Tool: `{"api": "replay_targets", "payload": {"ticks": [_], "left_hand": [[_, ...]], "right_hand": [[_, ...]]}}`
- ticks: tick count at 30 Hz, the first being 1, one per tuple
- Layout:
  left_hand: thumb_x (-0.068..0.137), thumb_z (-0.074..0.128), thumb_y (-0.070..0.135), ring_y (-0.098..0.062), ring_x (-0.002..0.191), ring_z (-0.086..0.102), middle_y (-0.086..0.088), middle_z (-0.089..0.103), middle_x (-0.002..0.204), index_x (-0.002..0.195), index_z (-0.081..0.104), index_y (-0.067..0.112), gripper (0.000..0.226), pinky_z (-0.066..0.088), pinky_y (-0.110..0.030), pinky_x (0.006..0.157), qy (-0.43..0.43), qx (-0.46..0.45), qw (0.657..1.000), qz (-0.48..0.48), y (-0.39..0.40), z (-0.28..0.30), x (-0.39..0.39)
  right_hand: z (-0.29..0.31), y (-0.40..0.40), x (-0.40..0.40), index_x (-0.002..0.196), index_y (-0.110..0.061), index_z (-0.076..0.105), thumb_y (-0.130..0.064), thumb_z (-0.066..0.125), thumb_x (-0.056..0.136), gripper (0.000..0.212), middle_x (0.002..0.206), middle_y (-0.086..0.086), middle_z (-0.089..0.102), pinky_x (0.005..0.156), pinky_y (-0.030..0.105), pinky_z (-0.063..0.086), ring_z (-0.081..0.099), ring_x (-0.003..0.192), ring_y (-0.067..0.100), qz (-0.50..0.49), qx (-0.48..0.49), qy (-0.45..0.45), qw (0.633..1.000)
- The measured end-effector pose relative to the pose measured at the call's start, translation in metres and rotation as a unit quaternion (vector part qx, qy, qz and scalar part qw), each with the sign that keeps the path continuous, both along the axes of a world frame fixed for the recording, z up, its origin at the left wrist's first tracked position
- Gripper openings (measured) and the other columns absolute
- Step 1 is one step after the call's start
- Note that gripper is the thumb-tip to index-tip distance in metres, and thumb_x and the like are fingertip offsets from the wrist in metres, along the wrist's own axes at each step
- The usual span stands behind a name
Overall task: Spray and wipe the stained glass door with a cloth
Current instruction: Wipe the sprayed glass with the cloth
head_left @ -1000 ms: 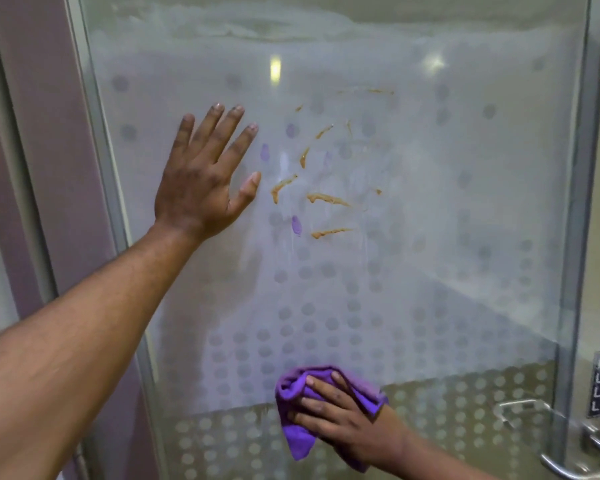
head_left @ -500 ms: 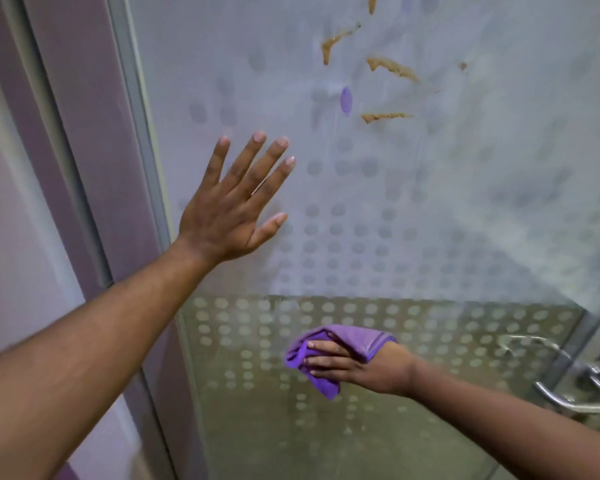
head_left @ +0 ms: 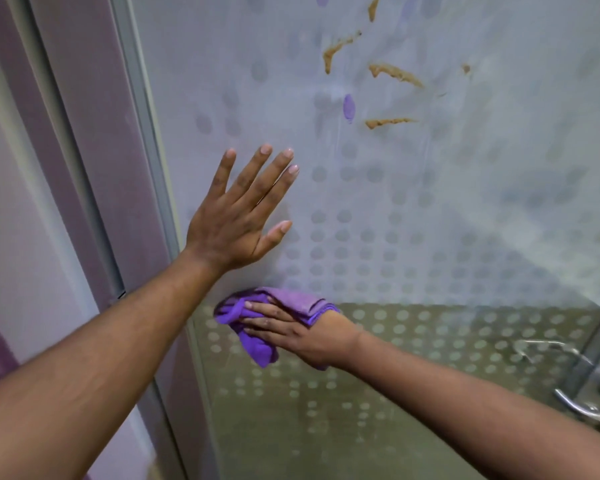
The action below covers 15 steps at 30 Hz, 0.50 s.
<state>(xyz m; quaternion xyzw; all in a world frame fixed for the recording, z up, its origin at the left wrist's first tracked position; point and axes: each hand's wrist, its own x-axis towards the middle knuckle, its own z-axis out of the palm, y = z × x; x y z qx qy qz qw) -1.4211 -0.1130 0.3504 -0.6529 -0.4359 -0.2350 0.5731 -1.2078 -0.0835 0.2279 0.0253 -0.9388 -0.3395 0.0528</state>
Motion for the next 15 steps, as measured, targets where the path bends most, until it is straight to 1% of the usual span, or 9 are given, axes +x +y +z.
{"api": "replay_targets", "payload": {"ticks": [2, 3, 5, 6, 8, 9, 10, 13, 15], "left_hand": [[0.111, 0.034, 0.05, -0.028, 0.166, 0.012, -0.007, 0.013, 0.177, 0.171, 0.017, 0.013, 0.072, 0.0, -0.057, 0.133, 0.0, 0.0, 1.0, -0.002, 0.0, 0.0, 0.0], [0.111, 0.034, 0.05, -0.028, 0.166, 0.011, -0.007, 0.013, 0.177, 0.171, 0.016, 0.013, 0.073, 0.0, -0.057, 0.133, 0.0, 0.0, 1.0, -0.003, 0.0, 0.0, 0.0], [0.111, 0.034, 0.05, -0.028, 0.166, 0.011, -0.007, 0.013, 0.177, 0.171, 0.015, 0.013, 0.073, 0.002, -0.057, 0.133, -0.003, 0.002, 1.0, -0.002, 0.001, -0.001, 0.0], [0.111, 0.034, 0.051, -0.028, 0.166, 0.011, -0.007, 0.012, 0.178, 0.171, 0.015, 0.013, 0.073, 0.002, -0.058, 0.133, -0.004, 0.002, 1.0, -0.001, 0.001, -0.001, 0.0], [0.111, 0.033, 0.052, -0.029, 0.166, 0.011, -0.007, 0.01, 0.178, 0.171, 0.014, 0.014, 0.074, 0.002, -0.058, 0.133, -0.005, 0.004, 1.0, 0.004, 0.003, -0.003, 0.002], [0.111, 0.033, 0.053, -0.029, 0.166, 0.011, -0.006, 0.009, 0.178, 0.171, 0.013, 0.014, 0.074, 0.001, -0.058, 0.133, -0.006, 0.007, 1.0, 0.006, 0.004, -0.004, 0.003], [0.111, 0.033, 0.054, -0.029, 0.166, 0.01, -0.006, 0.009, 0.179, 0.171, 0.013, 0.014, 0.075, 0.001, -0.058, 0.133, -0.007, 0.009, 1.0, 0.006, 0.005, -0.005, 0.004], [0.111, 0.035, 0.054, -0.029, 0.167, 0.009, -0.005, 0.007, 0.179, 0.171, 0.012, 0.013, 0.076, 0.002, -0.059, 0.134, -0.004, 0.013, 1.0, 0.004, 0.007, -0.006, 0.003], [0.111, 0.035, 0.053, -0.028, 0.167, 0.007, -0.005, 0.005, 0.18, 0.171, 0.012, 0.013, 0.075, 0.001, -0.059, 0.134, -0.003, 0.012, 1.0, 0.005, 0.008, -0.006, 0.002]], "right_hand": [[-0.002, 0.01, 0.044, 0.165, -0.006, 0.024, 0.001, 0.057, 0.085, 0.087, 0.175, 0.009, 0.014, 0.129, 0.045, 0.022, 0.008, 0.163, 0.025, -0.03, 0.011, 0.018, 0.999], [-0.002, 0.016, 0.068, 0.165, -0.008, 0.025, 0.0, 0.059, 0.087, 0.086, 0.175, 0.007, 0.017, 0.129, 0.045, 0.023, 0.012, 0.163, 0.024, -0.049, 0.012, 0.038, 0.998], [-0.004, 0.029, 0.121, 0.165, -0.012, 0.028, -0.006, 0.057, 0.093, 0.078, 0.173, 0.004, 0.023, 0.131, 0.043, 0.016, 0.02, 0.161, 0.024, -0.062, 0.033, 0.096, 0.993], [-0.005, 0.034, 0.145, 0.165, -0.013, 0.028, -0.009, 0.064, 0.091, 0.083, 0.173, 0.004, 0.025, 0.131, 0.043, 0.013, 0.021, 0.161, 0.024, -0.082, 0.046, 0.115, 0.989], [-0.007, 0.041, 0.181, 0.165, -0.015, 0.028, -0.011, 0.084, 0.072, 0.109, 0.171, 0.004, 0.029, 0.129, 0.046, 0.014, 0.02, 0.16, 0.026, -0.136, 0.056, 0.129, 0.981], [-0.009, 0.041, 0.185, 0.165, -0.017, 0.029, -0.01, 0.087, 0.066, 0.115, 0.17, 0.005, 0.031, 0.129, 0.047, 0.014, 0.021, 0.159, 0.027, -0.158, 0.059, 0.131, 0.977], [-0.01, 0.039, 0.18, 0.164, -0.018, 0.031, -0.01, 0.084, 0.068, 0.109, 0.168, 0.005, 0.034, 0.129, 0.049, 0.012, 0.022, 0.158, 0.029, -0.159, 0.066, 0.143, 0.975], [-0.016, 0.03, 0.134, 0.16, -0.02, 0.04, -0.011, 0.056, 0.086, 0.076, 0.165, 0.003, 0.037, 0.131, 0.051, 0.005, 0.025, 0.156, 0.028, -0.099, 0.077, 0.187, 0.974], [-0.015, 0.02, 0.089, 0.158, -0.018, 0.043, -0.01, 0.049, 0.09, 0.069, 0.166, 0.004, 0.037, 0.131, 0.05, 0.006, 0.022, 0.159, 0.03, -0.073, 0.053, 0.197, 0.976]]}}
